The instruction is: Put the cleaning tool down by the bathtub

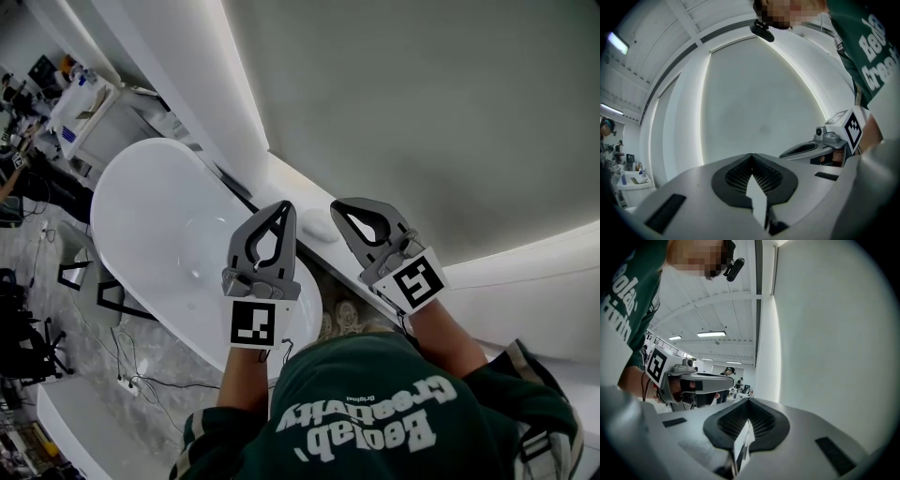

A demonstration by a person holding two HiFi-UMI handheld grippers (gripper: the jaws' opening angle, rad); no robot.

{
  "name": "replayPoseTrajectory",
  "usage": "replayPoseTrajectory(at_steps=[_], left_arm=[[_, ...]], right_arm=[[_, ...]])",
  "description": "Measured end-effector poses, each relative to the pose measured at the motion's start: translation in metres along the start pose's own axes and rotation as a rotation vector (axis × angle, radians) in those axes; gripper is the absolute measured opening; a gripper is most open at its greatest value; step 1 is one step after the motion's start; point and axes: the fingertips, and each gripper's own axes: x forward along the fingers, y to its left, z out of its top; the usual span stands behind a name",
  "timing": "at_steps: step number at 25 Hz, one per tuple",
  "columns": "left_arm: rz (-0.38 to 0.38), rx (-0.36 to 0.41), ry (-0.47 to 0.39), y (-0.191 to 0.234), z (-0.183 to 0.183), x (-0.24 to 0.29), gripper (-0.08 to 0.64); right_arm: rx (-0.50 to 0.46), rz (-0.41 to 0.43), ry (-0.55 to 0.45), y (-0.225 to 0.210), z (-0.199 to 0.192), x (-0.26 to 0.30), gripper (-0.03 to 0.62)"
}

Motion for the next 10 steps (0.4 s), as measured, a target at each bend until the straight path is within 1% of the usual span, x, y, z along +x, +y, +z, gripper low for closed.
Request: replayPoseTrajectory(at_steps=[3, 7, 10], left_arm=[[0.0, 0.001, 0.003, 0.0, -0.001, -0.003, 0.009], [-0.01, 0.005, 0.005, 0.001, -0.005, -0.005, 0.009], [-0.019, 0.014, 0.001, 0.002, -0.008, -0.008, 0.009]], right_arm=[[-0.017, 0.013, 0.008, 0.004, -0.001, 0.0, 0.015], [0.002, 0.027, 0.007, 0.01, -0.002, 0.006, 0.015], [-0.02, 0.037, -0.008, 0.015, -0.005, 0.009, 0.015]])
